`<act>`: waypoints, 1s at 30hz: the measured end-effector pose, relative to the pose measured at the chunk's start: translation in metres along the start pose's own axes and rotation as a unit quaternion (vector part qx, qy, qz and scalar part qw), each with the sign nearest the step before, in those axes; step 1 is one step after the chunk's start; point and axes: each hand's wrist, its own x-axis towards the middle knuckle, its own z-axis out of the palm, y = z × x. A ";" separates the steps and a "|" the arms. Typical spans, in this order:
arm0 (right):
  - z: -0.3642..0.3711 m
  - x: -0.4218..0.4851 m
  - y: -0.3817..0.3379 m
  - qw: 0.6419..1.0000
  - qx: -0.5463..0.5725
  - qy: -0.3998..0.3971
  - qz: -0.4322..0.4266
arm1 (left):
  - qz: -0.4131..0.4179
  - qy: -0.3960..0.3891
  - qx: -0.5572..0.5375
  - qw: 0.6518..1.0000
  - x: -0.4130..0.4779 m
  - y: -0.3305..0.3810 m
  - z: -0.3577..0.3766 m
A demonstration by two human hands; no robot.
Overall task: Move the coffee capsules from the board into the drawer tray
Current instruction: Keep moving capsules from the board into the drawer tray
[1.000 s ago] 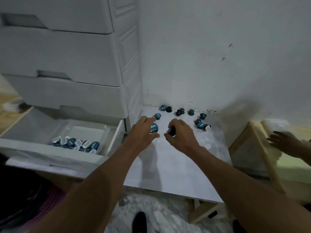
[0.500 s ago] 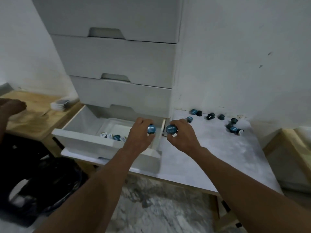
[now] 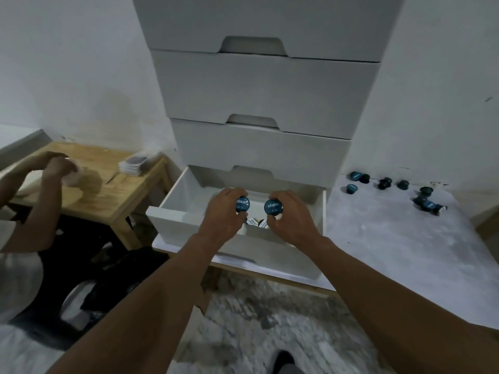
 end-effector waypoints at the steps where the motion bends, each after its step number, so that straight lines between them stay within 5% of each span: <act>1: 0.005 0.005 -0.002 1.000 -0.003 -0.005 0.000 | -0.006 -0.001 0.001 1.000 0.003 -0.006 -0.002; 23: 0.126 0.105 0.044 0.977 0.032 -0.191 0.091 | -0.097 -0.159 0.113 0.976 0.115 -0.108 0.033; 30: 0.142 0.119 0.041 0.971 0.006 -0.209 0.117 | -0.040 -0.250 0.148 0.956 0.140 -0.125 0.047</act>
